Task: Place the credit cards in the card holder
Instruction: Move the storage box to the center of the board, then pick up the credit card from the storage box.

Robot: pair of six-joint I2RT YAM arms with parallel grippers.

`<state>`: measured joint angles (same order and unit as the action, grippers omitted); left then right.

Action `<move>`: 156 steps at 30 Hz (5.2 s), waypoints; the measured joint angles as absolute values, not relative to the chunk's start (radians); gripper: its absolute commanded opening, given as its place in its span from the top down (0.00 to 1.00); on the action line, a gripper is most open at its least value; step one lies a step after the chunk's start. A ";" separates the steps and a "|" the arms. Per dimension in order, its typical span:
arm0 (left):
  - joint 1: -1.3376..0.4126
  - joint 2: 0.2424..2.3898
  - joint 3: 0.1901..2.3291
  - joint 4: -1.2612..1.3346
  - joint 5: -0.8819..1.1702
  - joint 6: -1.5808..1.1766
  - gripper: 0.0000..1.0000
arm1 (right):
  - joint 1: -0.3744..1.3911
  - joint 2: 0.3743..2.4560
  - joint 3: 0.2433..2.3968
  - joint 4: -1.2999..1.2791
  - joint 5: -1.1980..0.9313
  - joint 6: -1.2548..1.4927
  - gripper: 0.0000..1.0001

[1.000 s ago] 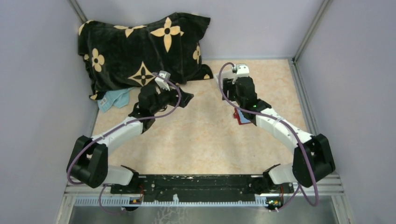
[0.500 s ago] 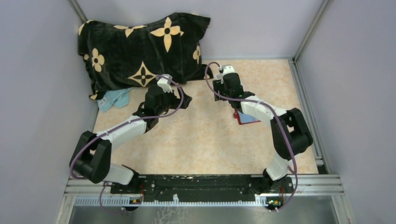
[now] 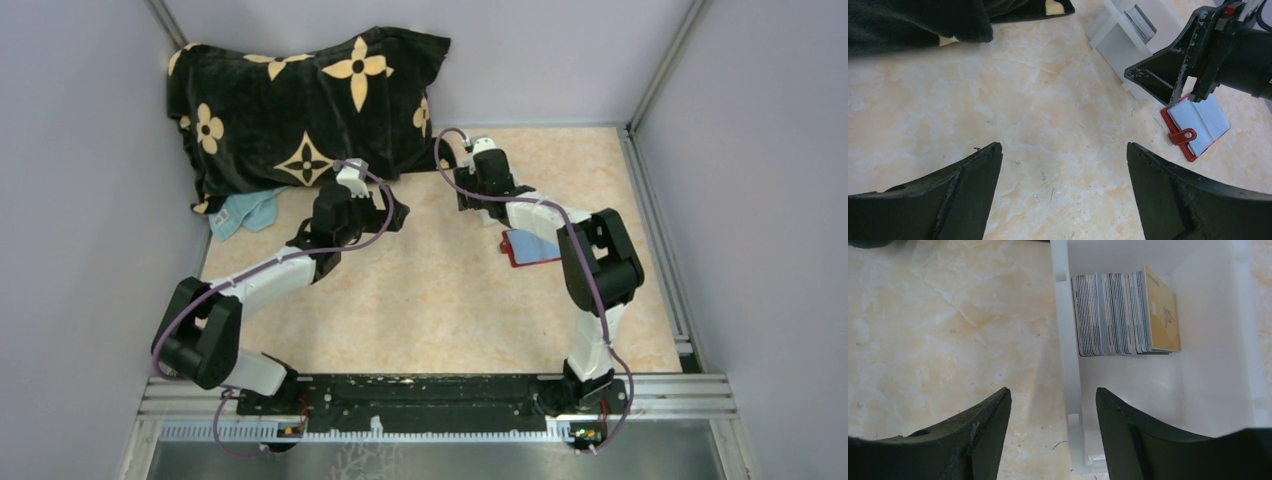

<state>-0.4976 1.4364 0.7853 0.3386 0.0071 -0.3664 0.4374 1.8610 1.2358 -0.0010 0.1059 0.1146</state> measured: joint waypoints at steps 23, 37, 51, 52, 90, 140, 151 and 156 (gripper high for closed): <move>-0.498 1.422 0.772 0.297 -0.115 -0.419 0.01 | 0.462 1.912 1.250 -0.001 0.058 -0.001 0.95; -0.498 1.163 0.634 0.104 -0.277 -0.521 0.01 | 0.744 1.866 1.169 0.041 0.036 -0.028 0.98; -0.498 1.009 0.508 0.014 -0.358 -0.615 0.01 | 0.961 1.866 1.166 0.043 0.075 0.016 0.87; -0.498 1.004 0.501 0.017 -0.357 -0.619 0.00 | 0.963 1.866 1.166 0.043 0.075 0.018 0.84; -0.503 1.007 0.417 -0.071 -0.309 -0.760 0.52 | 0.781 1.893 1.393 -0.015 -0.132 -0.002 0.47; -0.583 1.393 0.542 0.121 -0.227 -0.793 0.38 | 0.744 2.034 1.443 -0.001 -0.311 0.136 0.71; -0.590 1.387 0.542 0.116 -0.241 -0.805 0.39 | 0.751 2.030 1.443 -0.011 -0.308 0.143 0.68; -0.590 1.387 0.542 0.115 -0.246 -0.813 0.39 | 0.751 2.028 1.443 -0.014 -0.308 0.144 0.68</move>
<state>-0.5896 1.3872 0.5419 0.1150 -0.2462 -0.8135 0.7506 2.0281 1.4425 -0.0135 -0.3084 0.1440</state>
